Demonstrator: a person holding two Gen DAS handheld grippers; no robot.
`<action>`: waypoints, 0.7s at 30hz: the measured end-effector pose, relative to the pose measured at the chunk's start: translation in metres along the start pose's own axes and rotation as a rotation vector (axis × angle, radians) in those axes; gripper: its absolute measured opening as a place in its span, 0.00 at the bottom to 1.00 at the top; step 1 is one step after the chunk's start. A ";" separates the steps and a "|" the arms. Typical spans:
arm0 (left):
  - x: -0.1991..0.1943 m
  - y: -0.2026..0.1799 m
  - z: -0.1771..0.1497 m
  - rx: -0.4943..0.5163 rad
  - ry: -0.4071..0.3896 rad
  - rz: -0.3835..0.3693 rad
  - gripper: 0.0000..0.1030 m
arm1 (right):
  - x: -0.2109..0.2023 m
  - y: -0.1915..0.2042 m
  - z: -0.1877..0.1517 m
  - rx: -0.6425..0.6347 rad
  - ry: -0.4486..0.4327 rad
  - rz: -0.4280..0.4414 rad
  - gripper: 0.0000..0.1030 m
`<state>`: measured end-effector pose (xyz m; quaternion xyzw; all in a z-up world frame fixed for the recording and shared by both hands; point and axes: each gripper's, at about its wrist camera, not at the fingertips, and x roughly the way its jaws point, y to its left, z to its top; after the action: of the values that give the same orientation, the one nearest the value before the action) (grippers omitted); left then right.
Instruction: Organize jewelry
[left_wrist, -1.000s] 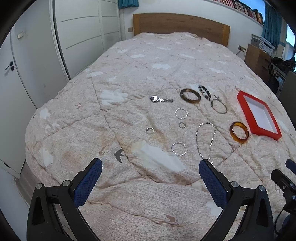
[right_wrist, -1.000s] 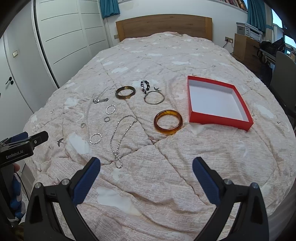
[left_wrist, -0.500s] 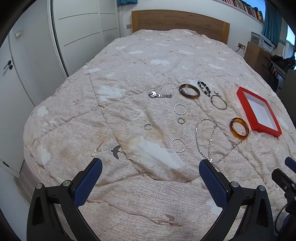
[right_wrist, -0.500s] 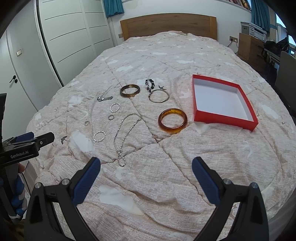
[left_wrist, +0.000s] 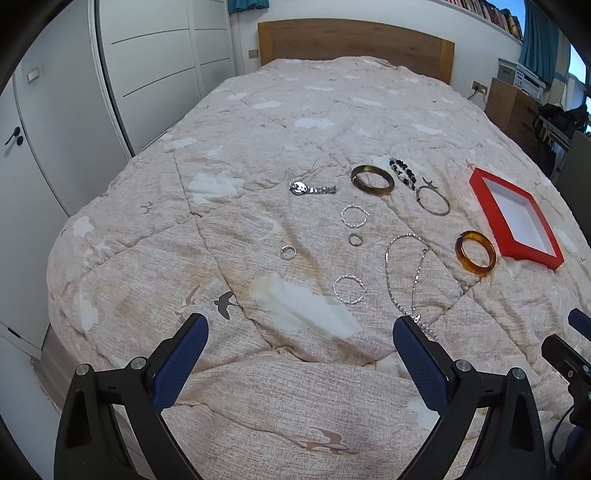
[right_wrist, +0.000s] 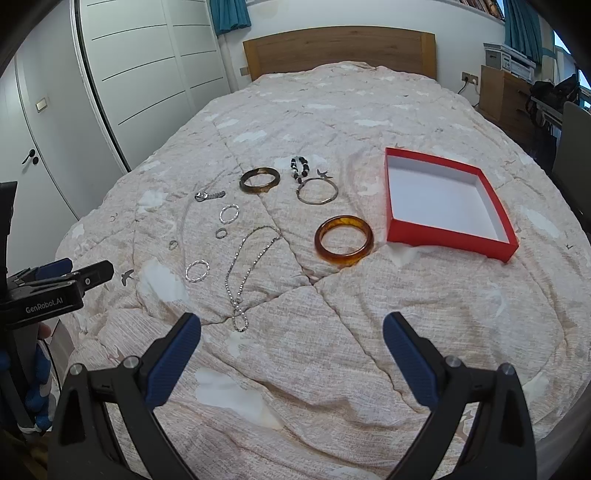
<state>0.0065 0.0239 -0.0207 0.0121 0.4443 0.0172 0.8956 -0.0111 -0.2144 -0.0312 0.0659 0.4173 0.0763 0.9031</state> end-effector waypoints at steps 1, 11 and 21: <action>0.001 0.000 -0.001 -0.002 0.003 0.000 0.96 | 0.000 0.000 -0.001 -0.001 0.000 0.000 0.97; 0.000 -0.003 -0.002 -0.003 0.007 -0.002 0.96 | 0.005 -0.002 -0.003 -0.018 0.003 0.025 0.97; -0.001 -0.007 -0.002 -0.012 0.012 -0.002 0.96 | 0.005 -0.008 -0.002 -0.026 0.005 0.039 0.96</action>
<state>0.0042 0.0170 -0.0210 0.0061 0.4495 0.0191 0.8931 -0.0087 -0.2215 -0.0380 0.0622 0.4171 0.0996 0.9012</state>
